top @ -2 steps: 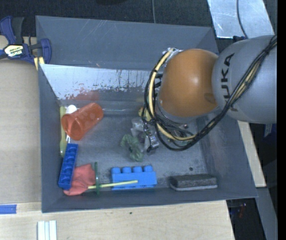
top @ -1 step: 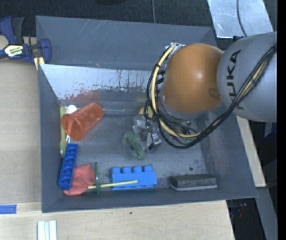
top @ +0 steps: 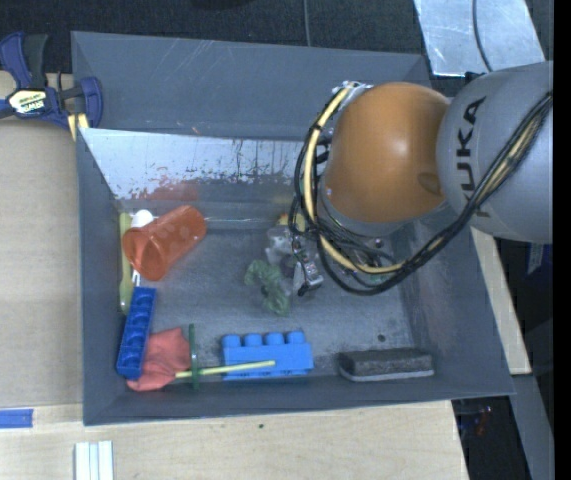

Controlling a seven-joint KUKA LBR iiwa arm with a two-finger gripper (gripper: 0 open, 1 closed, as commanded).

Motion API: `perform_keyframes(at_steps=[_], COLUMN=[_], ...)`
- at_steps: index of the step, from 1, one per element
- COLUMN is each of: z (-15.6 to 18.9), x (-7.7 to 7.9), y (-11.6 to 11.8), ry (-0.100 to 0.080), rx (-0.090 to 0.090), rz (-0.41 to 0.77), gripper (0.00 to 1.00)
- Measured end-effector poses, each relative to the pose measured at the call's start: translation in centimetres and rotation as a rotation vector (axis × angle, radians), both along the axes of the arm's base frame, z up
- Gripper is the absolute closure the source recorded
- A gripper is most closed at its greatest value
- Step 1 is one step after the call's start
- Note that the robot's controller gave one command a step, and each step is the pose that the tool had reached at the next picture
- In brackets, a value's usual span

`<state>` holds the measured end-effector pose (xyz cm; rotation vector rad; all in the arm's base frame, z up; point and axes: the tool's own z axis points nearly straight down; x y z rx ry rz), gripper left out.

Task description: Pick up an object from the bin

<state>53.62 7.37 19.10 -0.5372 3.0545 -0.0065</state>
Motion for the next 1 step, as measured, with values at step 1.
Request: perform_keyframes(at_steps=[1], z=[-0.09], x=[-0.01], y=[-0.01], ry=[0.001], rx=[0.0], rz=[0.0], gripper=[1.0])
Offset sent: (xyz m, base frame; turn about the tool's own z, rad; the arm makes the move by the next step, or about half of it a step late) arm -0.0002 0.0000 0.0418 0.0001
